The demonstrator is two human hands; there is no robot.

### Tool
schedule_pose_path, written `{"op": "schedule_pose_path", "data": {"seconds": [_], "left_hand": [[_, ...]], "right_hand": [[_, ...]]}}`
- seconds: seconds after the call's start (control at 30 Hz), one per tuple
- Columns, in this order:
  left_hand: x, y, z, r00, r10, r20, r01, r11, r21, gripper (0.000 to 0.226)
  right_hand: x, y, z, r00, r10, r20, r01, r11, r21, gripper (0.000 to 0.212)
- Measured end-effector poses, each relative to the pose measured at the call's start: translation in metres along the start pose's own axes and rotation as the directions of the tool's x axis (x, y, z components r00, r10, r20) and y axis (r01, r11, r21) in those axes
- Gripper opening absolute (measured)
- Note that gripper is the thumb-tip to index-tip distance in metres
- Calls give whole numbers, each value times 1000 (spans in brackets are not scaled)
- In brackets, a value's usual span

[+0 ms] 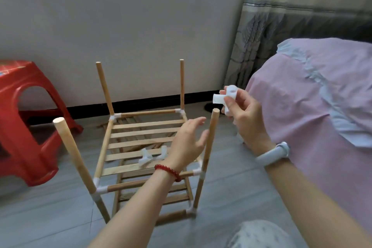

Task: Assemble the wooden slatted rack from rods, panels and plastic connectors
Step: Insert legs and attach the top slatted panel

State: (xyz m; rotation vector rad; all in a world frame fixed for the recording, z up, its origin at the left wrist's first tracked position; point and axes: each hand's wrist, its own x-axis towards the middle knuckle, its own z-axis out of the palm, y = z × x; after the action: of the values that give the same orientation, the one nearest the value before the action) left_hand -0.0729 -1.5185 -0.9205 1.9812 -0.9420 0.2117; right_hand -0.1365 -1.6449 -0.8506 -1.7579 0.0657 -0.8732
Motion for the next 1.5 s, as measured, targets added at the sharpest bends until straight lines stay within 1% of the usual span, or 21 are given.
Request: {"op": "schedule_pose_path", "data": {"seconds": [0.03,0.1,0.17,0.27,0.4,0.47,0.57,0.67,0.77,0.9,1.0,1.07,1.13,1.2,1.23,1.3,1.33,1.37,1.43,1.5], "left_hand": [[1,5,4,1000,3,31,-3,1000,-25,41],[5,13,10,996,-7,89,12,998,-54,40],[11,16,13,994,-55,98,64,994,-86,32],[16,16,17,986,-147,80,158,974,-159,25],[15,11,24,975,-192,110,212,955,-208,23],[16,10,27,970,-213,115,234,944,-233,23],[18,8,26,965,-221,140,252,932,-259,23],[19,8,24,960,-225,165,263,929,-261,24],[20,7,24,959,-223,174,263,930,-258,25],[20,6,23,961,-217,172,256,932,-255,25],[20,5,23,962,-214,170,253,931,-263,26],[20,5,24,962,-213,171,253,931,-264,26],[20,5,24,962,-213,171,253,930,-266,26],[20,5,24,961,-214,174,255,929,-268,26],[20,5,24,961,-212,176,254,929,-269,26],[21,4,23,962,-203,180,247,929,-274,25],[21,4,23,964,-199,179,243,931,-274,26],[21,4,23,965,-195,175,238,933,-271,27],[21,2,24,968,-190,165,229,937,-265,27],[21,0,24,971,-178,160,216,941,-260,25]], "right_hand": [[5,2,-12,998,64,6,-64,997,-32,12],[15,8,-29,976,200,80,-197,979,-50,16],[20,9,-35,951,271,150,-264,962,-64,17],[24,6,-32,946,243,216,-228,969,-91,17],[30,-2,-35,916,224,334,-153,962,-225,28],[32,-6,-39,883,250,396,-165,958,-236,33],[32,-10,-43,843,286,456,-213,955,-206,38],[31,-9,-42,853,271,445,-214,961,-173,37],[30,-7,-37,866,290,407,-268,957,-110,29],[33,-8,-32,870,305,387,-266,952,-151,21],[36,-10,-30,934,231,274,-204,971,-125,6],[36,-8,-28,967,141,213,-102,978,-184,13],[32,-3,-25,968,86,237,-18,962,-273,19],[28,-1,-24,963,34,267,53,949,-310,17],[28,-1,-23,957,-21,290,120,937,-327,16],[26,-3,-21,914,-155,375,303,875,-378,18],[25,-4,-19,886,-201,417,375,840,-392,19],[25,-4,-17,869,-224,441,414,818,-399,19],[24,-2,-16,873,-234,428,417,815,-403,19],[23,2,-18,902,-229,365,371,843,-390,19]]}}
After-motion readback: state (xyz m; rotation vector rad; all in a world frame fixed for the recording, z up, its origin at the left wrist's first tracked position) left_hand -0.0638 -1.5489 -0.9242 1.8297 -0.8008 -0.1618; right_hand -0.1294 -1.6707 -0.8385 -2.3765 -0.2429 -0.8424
